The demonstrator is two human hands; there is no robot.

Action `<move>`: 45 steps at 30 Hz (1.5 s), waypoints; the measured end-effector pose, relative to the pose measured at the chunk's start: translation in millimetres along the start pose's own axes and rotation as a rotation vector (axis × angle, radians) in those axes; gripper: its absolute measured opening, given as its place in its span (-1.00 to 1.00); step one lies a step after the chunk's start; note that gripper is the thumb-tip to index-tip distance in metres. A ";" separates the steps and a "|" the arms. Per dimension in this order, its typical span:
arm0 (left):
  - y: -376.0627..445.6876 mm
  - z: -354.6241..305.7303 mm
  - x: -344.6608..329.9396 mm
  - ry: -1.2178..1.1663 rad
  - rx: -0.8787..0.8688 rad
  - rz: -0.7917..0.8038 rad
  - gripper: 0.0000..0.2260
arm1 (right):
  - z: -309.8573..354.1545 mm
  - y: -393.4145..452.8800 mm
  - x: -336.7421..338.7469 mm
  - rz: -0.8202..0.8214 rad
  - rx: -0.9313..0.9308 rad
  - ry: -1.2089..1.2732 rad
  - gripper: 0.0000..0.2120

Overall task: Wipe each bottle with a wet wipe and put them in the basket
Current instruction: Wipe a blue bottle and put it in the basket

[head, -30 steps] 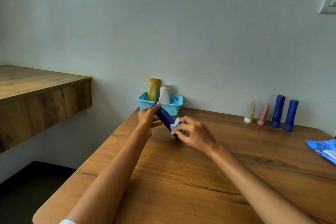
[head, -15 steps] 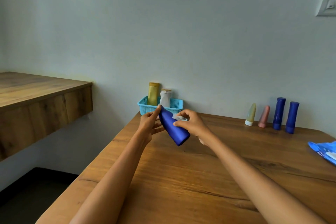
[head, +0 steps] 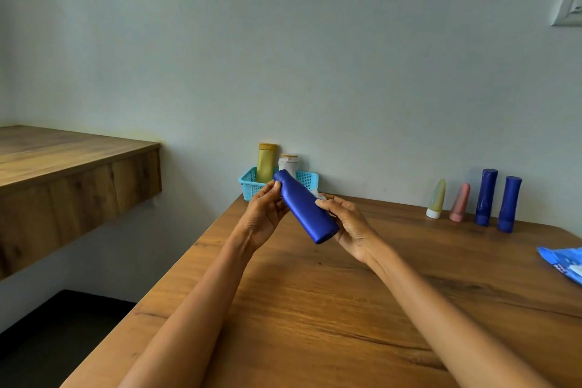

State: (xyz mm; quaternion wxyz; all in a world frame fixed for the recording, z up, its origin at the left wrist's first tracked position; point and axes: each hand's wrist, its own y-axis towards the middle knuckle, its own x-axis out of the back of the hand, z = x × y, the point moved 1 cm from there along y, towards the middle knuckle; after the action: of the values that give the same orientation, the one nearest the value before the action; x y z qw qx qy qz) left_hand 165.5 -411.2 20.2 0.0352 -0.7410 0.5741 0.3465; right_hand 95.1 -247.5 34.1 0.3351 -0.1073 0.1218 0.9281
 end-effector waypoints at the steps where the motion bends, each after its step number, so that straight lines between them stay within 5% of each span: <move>1: 0.4 -0.5 0.5 -0.011 -0.009 -0.008 -0.76 | 0.4 0.9 -1.2 0.013 0.004 -0.022 -0.81; 12: 2.5 0.2 -2.0 0.083 -0.113 -0.111 -0.71 | 19.6 25.1 -22.7 0.055 0.078 -0.403 -0.69; 21: 3.7 -10.4 17.0 0.068 -0.202 -0.327 -0.91 | -11.5 3.0 8.0 0.048 0.083 -0.306 -0.82; 26: 4.1 -3.5 10.6 0.153 -0.085 -0.309 -0.92 | 9.6 6.6 18.0 -0.245 0.382 -0.541 -0.75; 30: 3.2 5.8 -0.6 0.265 -0.036 -0.299 -0.90 | 21.4 19.8 -16.2 -0.058 0.642 -1.007 -0.76; 37: -0.4 3.0 1.2 0.232 0.006 -0.451 -0.87 | -2.8 14.7 -32.5 0.101 0.690 -1.484 -0.69; 41: 0.7 3.9 1.9 0.316 0.027 -0.504 -0.82 | 4.7 -3.3 -12.8 0.066 0.852 -1.602 -0.80; 45: 0.9 2.7 -0.9 0.413 0.017 -0.453 -0.81 | 14.2 -0.4 -5.8 0.084 0.779 -1.585 -0.78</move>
State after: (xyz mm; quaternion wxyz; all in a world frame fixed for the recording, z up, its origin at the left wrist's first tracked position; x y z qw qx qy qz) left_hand 163.4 -409.6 19.0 0.0002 -0.9045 0.3922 0.1673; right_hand 98.1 -246.4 49.2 0.2994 0.6940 0.1652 0.6336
